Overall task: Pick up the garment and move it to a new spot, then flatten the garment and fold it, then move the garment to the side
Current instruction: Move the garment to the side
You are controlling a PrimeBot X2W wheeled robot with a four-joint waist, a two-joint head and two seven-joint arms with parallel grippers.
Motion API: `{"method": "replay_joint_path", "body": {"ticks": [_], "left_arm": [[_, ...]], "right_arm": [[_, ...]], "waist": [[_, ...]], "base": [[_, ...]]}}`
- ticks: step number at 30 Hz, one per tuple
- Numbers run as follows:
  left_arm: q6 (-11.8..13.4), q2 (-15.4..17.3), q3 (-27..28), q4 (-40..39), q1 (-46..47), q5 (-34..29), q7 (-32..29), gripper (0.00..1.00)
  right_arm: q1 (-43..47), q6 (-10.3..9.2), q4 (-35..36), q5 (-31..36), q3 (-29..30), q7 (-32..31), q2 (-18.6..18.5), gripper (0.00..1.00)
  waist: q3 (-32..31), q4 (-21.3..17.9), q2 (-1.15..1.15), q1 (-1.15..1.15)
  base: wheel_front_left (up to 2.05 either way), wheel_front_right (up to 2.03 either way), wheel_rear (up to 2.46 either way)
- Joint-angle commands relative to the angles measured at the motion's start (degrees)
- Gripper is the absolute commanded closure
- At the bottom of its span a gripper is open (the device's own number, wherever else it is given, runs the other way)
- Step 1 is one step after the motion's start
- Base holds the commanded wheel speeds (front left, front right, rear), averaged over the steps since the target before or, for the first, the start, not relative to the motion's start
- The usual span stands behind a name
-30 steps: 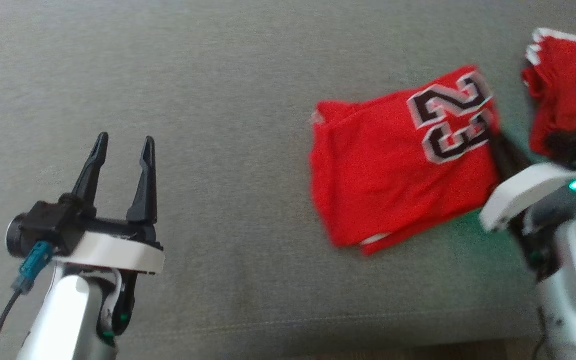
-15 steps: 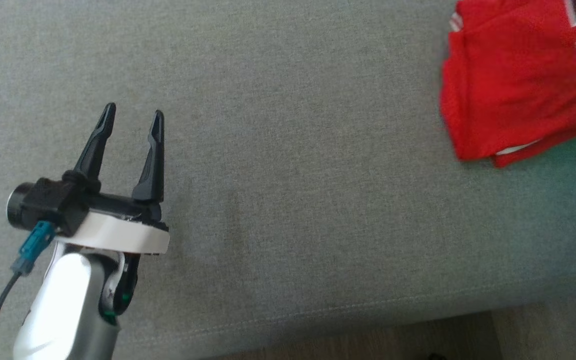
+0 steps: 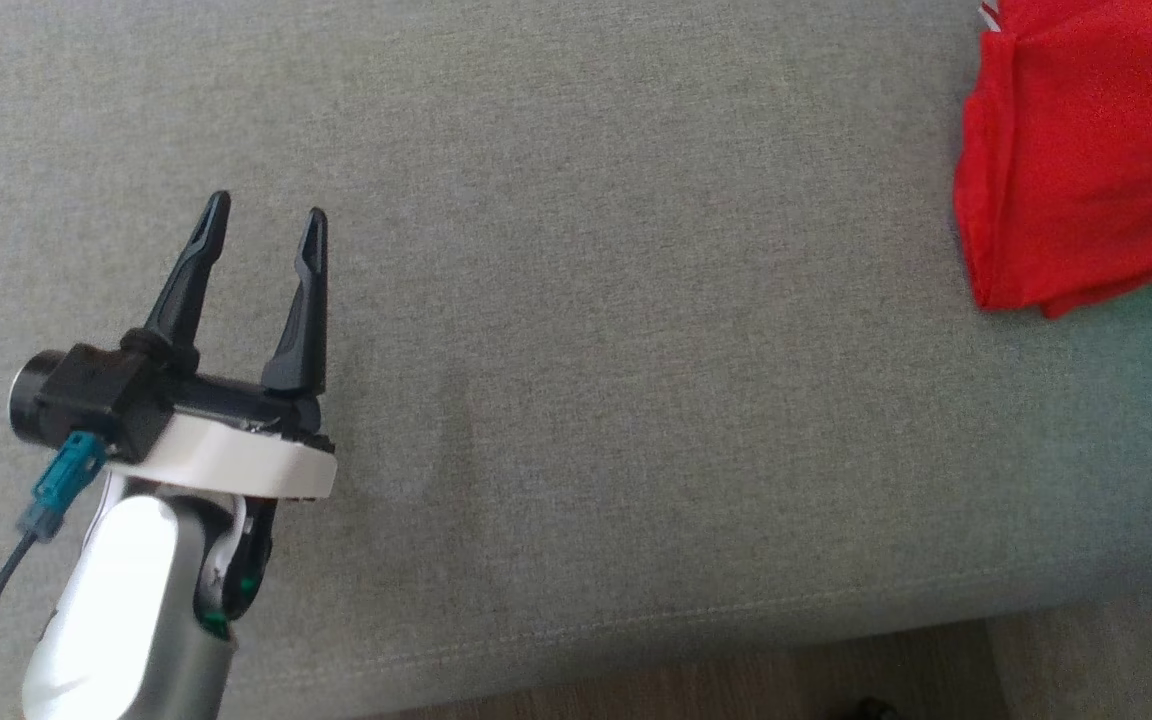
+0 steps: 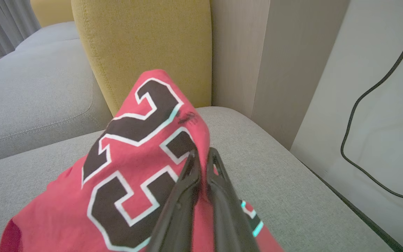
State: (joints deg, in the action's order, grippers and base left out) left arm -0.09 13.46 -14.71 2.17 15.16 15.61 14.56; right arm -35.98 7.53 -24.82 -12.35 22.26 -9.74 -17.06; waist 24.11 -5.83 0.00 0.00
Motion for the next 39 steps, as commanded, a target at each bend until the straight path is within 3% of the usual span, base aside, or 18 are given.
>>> {"method": "replay_joint_path", "body": {"ticks": [1, 6, 7, 8, 14, 20, 27, 39], "left_arm": [[-0.4, 1.4, 1.9, -1.5, 1.9, -0.4, 0.4, 0.0], [-0.3, 1.2, 1.9, -1.2, 1.6, -0.3, 0.4, 0.0], [-0.3, 1.2, 1.9, -1.2, 1.6, -0.3, 0.4, 0.0], [-0.3, 1.1, 1.8, -1.2, 1.5, -0.3, 0.4, 0.0], [-0.2, 1.1, 2.1, -1.2, 1.0, -0.2, 0.4, 0.0], [0.0, 1.2, 2.6, -0.5, -0.1, 0.1, 0.4, 0.0], [1.4, 0.7, 4.2, 0.7, -3.6, 1.2, 0.4, 0.0], [2.6, 0.6, 5.6, 1.3, -8.6, 2.0, 0.4, 0.0]], "right_arm": [[-1.4, -0.04, 1.3, 0.3, -0.3, 0.8, -1.7, 1.0], [-1.3, -0.04, 0.3, 0.3, -0.9, 1.3, -1.6, 0.54], [-1.2, -0.04, 0.3, 0.3, -0.9, 1.3, -1.3, 0.22], [-1.0, -0.04, 0.5, 0.4, -1.0, 1.4, -1.2, 0.0], [1.0, -0.04, 2.4, 1.5, -1.4, 2.1, 0.1, 0.0], [5.7, -0.04, 8.5, 3.3, -3.0, 2.9, 3.1, 0.0], [15.8, -0.04, 19.9, 6.1, -9.5, 6.2, 11.1, 0.0], [24.0, -0.04, 24.0, 5.2, -20.4, 10.0, 14.1, 0.0]], "waist": [[-0.1, 0.0, 0.0, 0.0], [-0.5, 0.1, 0.0, 0.0], [-0.6, 0.1, 0.0, 0.0], [-0.8, 0.1, 0.0, 0.0], [-1.7, -0.1, 0.0, 0.0], [-3.6, -0.4, 0.0, 0.0], [-7.9, 0.6, 0.0, 0.0], [-14.0, 6.0, 0.0, 0.0]], "base": [[0.0, 0.0, 0.0], [0.0, 0.0, 0.0], [0.0, 0.0, 0.0], [0.0, 0.0, 0.0], [0.0, 0.0, 0.0], [0.0, 0.0, 0.0], [0.0, 0.0, 0.0], [0.0, 0.0, 0.0]]}}
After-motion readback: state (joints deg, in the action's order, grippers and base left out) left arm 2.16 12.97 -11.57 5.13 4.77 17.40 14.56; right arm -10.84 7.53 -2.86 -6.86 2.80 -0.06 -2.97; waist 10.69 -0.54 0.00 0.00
